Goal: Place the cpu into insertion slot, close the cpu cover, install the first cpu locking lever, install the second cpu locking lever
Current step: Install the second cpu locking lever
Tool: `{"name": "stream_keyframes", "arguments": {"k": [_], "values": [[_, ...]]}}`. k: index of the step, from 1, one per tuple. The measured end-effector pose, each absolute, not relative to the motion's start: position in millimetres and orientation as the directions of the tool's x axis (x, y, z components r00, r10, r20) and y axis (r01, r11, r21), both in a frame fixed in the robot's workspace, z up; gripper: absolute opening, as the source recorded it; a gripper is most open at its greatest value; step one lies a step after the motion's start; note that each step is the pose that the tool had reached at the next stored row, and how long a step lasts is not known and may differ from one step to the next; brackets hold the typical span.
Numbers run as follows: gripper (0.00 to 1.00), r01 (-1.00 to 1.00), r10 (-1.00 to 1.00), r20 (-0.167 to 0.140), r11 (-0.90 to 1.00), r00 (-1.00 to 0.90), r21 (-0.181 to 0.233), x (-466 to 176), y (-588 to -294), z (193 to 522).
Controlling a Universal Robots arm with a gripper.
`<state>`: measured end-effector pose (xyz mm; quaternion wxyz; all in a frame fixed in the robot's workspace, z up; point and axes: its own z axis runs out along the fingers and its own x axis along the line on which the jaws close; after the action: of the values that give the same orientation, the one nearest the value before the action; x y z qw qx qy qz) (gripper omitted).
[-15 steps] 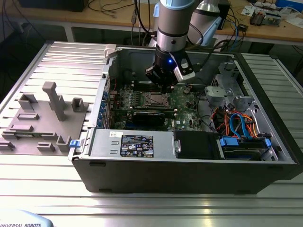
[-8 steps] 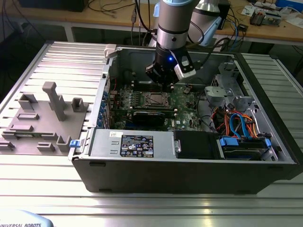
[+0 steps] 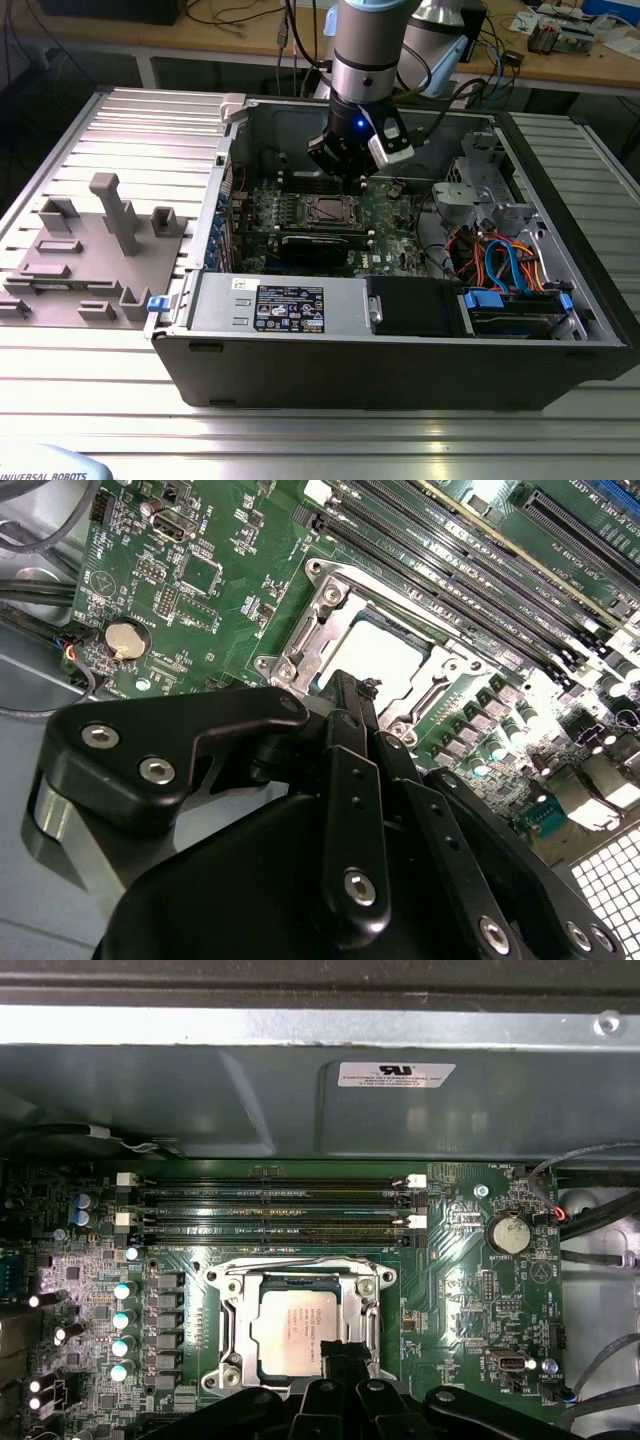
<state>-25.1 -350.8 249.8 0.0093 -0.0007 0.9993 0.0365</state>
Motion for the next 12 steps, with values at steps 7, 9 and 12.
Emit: {"name": "stream_keyframes", "arguments": {"k": [7, 9, 12], "values": [[0.11, -0.002, -0.001, -0.015, 0.997, -1.000, 0.073, -25, -359, 250], [0.11, -0.002, -0.001, -0.014, 0.997, -1.000, 0.074, -25, -363, 250], [0.11, -0.002, -0.001, -0.013, 0.997, -1.000, 0.074, -25, -372, 250]]}}
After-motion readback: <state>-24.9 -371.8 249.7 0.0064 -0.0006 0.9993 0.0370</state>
